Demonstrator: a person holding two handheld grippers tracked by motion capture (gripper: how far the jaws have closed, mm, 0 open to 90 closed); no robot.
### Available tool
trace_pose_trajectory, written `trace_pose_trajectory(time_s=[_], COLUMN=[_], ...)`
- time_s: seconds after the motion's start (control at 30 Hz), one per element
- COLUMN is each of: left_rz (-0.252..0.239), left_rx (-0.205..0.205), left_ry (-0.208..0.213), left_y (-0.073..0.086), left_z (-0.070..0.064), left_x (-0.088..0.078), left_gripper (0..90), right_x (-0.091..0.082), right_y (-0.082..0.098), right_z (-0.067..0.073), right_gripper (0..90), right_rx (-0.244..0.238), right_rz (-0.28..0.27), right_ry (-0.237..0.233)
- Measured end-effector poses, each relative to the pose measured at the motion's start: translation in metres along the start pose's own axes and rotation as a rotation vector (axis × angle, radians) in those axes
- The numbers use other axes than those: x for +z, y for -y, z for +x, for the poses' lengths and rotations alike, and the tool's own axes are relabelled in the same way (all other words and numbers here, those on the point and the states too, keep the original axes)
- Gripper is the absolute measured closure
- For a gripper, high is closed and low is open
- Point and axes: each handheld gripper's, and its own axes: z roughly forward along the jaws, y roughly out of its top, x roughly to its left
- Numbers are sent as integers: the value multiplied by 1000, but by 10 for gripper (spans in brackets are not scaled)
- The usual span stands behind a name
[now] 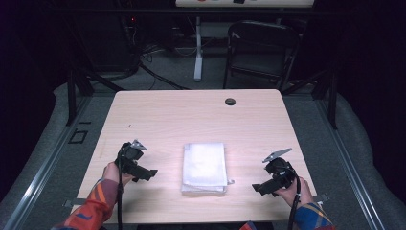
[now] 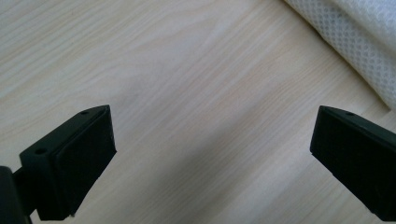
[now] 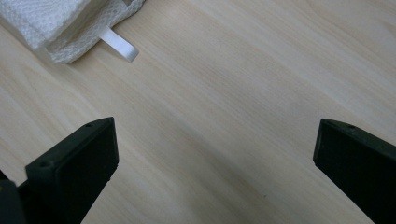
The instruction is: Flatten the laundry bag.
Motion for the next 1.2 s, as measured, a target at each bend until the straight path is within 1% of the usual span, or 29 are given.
trace_pose_trajectory(time_s=[0.03, 0.1, 0.13, 0.2, 0.23, 0.3, 0.33, 0.37, 0.43, 0.47, 0.5, 0.53, 0.6, 0.63, 0.67, 0.73, 0.77, 0.8, 0.9, 0.93, 0.97, 1.03, 1.07, 1.1, 1.17, 1.2], left_rz=[-2, 3, -1, 0, -1, -3, -4, -7, -18, -22, -26, -36, -38, -39, -41, -49, -48, -56, -63, -61, -52, -54, -50, -49, -50, -53], left_rx=[0, -2, -8, 1, 4, 11, 9, 10, 19, 24, 31, 31, 33, 45, 41, 51, 59, 64, 83, 92, 112, 123, 132, 139, 151, 160], left_ry=[4, 11, 13, 19, 20, 27, 37, 40, 43, 43, 46, 55, 62, 71, 65, 71, 86, 73, 70, 80, 87, 86, 99, 108, 110, 119], left_y=[-2, -3, -4, -8, -9, -10, -11, -11, -12, -13, -14, -16, -17, -19, -19, -21, -22, -22, -26, -27, -28, -30, -31, -31, -32, -33], left_z=[0, -1, -2, -3, -3, -5, -6, -8, -12, -14, -15, -18, -20, -22, -24, -29, -31, -35, -42, -44, -45, -50, -51, -52, -55, -57], left_x=[1, 2, 3, 4, 5, 5, 5, 5, 3, 3, 3, 3, 3, 3, 3, 1, 0, 0, 1, 2, 4, 7, 8, 9, 11, 12], left_gripper=[0, 0, 0, 0, 0, 0, 0, 0, 0, 0, 0, 0, 0, 0, 0, 0, 0, 0, 0, 0, 0, 0, 1, 3, 8, 12], right_x=[0, 0, 0, 1, 1, 1, 0, 0, 0, 0, 0, 0, 0, 1, 1, 0, 0, 0, 2, 4, 5, 6, 7, 8, 10, 11], right_y=[0, 0, 0, 0, 1, 1, 1, 0, 0, 0, 0, -1, -1, -1, -2, -5, -5, -6, -8, -9, -9, -10, -11, -12, -12, -13], right_z=[0, -1, -1, -2, -1, -1, -1, 0, 1, 1, 3, 3, 4, 4, 5, 7, 7, 8, 11, 11, 12, 12, 12, 13, 13, 13], right_gripper=[0, 0, 0, 0, 0, 0, 0, 0, 1, 1, 3, 4, 4, 4, 4, 4, 4, 4, 5, 8, 10, 10, 13, 13, 14, 24], right_rx=[-1, -1, -4, 2, 15, 18, 2, 5, -9, -9, 5, -1, 5, 5, 1, -10, -10, -22, -32, -41, -36, -31, -38, -39, -33, -38], right_rz=[3, 2, 5, 6, -8, -13, -1, -2, 11, 11, -5, -1, -3, -2, -3, -8, -8, -2, 0, 9, 6, 8, 14, 15, 11, 21], right_ry=[-6, -2, -1, -12, -16, -22, -18, -21, -25, -25, -20, -20, -23, -34, -32, -24, -24, -17, -21, -24, -24, -30, -30, -41, -36, -46])
